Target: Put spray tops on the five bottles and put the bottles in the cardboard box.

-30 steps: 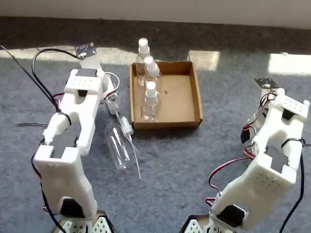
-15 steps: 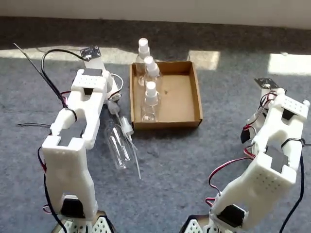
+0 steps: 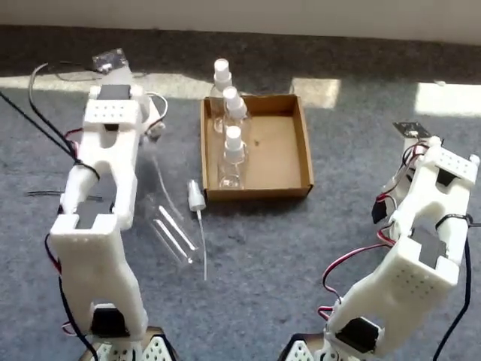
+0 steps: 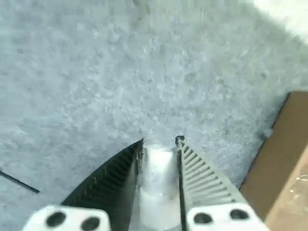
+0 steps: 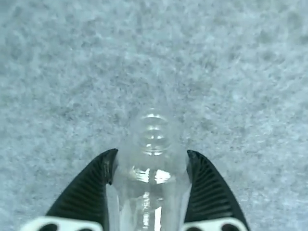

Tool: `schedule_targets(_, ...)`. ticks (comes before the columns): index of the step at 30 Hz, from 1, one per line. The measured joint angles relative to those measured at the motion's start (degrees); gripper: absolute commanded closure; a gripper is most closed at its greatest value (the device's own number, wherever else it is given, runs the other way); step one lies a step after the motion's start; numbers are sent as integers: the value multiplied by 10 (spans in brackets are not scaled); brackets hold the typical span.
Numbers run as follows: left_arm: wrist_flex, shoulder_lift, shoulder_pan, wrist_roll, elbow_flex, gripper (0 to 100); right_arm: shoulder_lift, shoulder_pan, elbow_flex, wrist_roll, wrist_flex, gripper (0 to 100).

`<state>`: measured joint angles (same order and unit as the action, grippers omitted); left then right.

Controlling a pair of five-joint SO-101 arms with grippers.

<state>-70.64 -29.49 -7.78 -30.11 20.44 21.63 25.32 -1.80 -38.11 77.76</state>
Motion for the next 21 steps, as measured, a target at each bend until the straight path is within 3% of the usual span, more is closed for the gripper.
schedule_targets(4, -48, 48, -32, 0, 99, 994, -67, -4, 0, 4, 13, 995)
schedule_targets(13, -201, 205, -48, 62, 371, 994, -322, -94, 4, 105, 17, 995)
schedule_targets(18, -275, 315, -50, 87, 479, 994, -485, -149, 91, 157, -13, 995)
schedule_targets(21, -287, 378, -18, 113, 499, 994, -601, -189, 180, 191, -62, 995)
